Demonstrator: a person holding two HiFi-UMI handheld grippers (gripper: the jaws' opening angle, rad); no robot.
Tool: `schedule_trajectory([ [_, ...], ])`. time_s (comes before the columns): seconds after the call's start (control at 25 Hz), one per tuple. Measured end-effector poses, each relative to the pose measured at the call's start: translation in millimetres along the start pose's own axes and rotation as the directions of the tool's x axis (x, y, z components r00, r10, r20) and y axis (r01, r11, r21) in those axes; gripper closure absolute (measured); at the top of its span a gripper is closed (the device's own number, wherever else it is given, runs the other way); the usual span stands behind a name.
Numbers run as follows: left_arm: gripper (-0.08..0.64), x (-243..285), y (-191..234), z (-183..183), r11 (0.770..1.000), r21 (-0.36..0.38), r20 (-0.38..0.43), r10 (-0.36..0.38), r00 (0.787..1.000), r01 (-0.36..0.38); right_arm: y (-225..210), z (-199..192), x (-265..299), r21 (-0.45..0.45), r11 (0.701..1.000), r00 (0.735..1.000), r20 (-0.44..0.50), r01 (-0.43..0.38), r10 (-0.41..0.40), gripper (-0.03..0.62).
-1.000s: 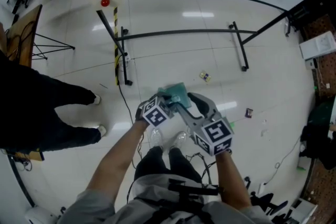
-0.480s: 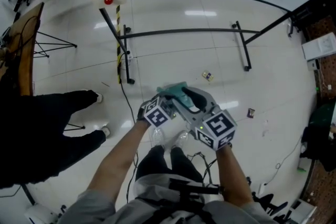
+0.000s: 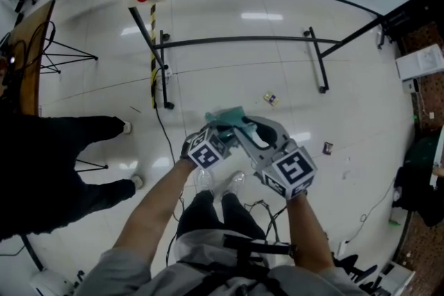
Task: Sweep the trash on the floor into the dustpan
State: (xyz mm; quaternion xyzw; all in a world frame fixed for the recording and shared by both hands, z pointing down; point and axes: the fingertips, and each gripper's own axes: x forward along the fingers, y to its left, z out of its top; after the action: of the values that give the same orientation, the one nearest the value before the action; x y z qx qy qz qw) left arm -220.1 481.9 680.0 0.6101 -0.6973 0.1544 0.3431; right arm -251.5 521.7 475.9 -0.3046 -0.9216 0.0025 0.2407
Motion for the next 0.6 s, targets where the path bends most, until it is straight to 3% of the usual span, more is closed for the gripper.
schedule_trajectory([
  [0.16,0.451,-2.5,-1.8,-6.5,1.000,-0.010,0.009,0.013,1.000,-0.013,-35.6,-6.9,-27.1,0.063,0.993,0.995,0.018,0.099,-0.100,0.477],
  [0.24,0.449,-7.6,2.7,-13.2,0.999,-0.028,0.013,0.025,1.000,-0.024,-52.2,-7.1,-46.2,0.041,0.992,0.993,0.012,0.117,-0.117,0.485],
  [0.6,0.454,-15.4,1.4,-15.0,0.997,-0.042,-0.045,0.060,0.997,-0.062,-60.9,-6.0,-97.5,0.079,0.968,0.969,0.035,0.240,-0.243,0.486],
])
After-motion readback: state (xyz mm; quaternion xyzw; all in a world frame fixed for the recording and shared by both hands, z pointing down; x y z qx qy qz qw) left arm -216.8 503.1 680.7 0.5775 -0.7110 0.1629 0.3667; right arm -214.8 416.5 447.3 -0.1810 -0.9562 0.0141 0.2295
